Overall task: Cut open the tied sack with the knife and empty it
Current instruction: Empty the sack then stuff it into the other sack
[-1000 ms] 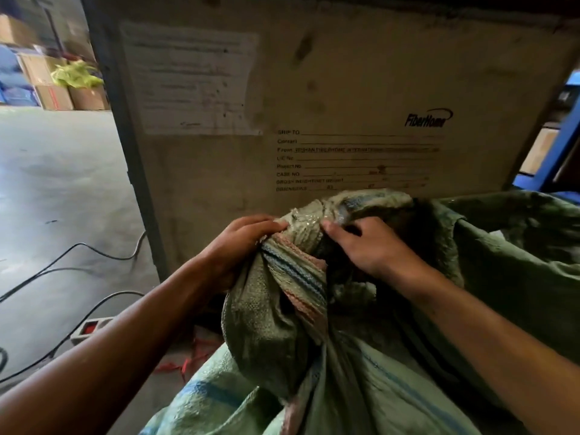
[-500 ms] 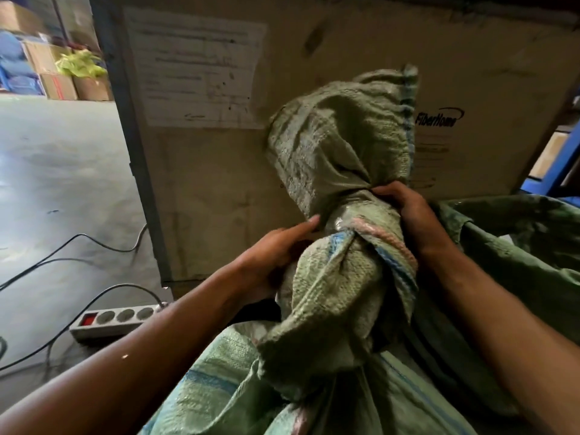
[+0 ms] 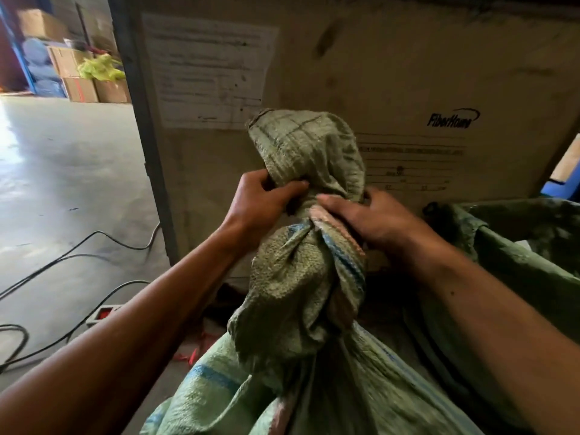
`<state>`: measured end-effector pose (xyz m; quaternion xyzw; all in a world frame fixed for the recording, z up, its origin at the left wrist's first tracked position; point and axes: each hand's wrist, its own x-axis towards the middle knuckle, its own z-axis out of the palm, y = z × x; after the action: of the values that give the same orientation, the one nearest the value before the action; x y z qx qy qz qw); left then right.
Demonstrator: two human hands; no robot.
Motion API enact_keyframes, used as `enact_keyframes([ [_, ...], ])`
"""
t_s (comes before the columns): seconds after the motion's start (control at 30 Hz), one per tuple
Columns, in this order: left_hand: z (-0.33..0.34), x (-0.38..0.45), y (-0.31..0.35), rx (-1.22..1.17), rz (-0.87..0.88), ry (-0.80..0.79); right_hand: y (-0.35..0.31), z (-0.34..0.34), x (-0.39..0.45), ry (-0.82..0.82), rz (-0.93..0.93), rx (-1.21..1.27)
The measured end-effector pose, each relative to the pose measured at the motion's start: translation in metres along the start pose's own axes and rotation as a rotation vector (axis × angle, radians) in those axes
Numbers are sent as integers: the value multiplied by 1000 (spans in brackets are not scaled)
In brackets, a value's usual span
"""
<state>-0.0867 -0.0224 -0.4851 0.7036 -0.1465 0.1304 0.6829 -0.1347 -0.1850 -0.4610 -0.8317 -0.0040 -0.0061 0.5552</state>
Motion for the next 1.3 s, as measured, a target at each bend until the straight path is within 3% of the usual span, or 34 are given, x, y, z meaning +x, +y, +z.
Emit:
enact_keyframes([
  [0.07,0,0,10,-67,-1,-134,-4,-10,0,-49,85,93],
  [0.17,5,-6,15,102,46,-257,2,-20,2,79,-1,31],
  [0.3,8,-22,2,215,-235,-540,9,-24,2,242,-86,215],
  [0.37,8,-23,-4,328,-231,-651,14,-24,2,272,-99,262],
  [0.47,11,-22,-4,456,-142,-562,20,-27,8,443,-150,293],
  [0.63,22,-20,-2,461,-117,-509,24,-28,22,675,-249,268],
  [0.8,15,-19,-6,568,-155,-454,31,-44,39,865,-61,433],
  [0.9,8,-21,-9,605,-126,-483,36,-53,40,720,1,390],
  [1.0,5,-18,-8,497,-101,-371,33,-52,34,574,48,217],
  [1.07,5,-14,-3,326,-124,-353,23,-50,29,481,45,304],
  [1.17,13,-14,3,248,-132,-485,9,-43,24,326,-17,437],
  [1.2,16,-16,3,254,-94,-450,8,-41,23,297,-21,379],
  [1.3,15,-12,4,288,56,-139,7,-41,15,283,-43,154],
])
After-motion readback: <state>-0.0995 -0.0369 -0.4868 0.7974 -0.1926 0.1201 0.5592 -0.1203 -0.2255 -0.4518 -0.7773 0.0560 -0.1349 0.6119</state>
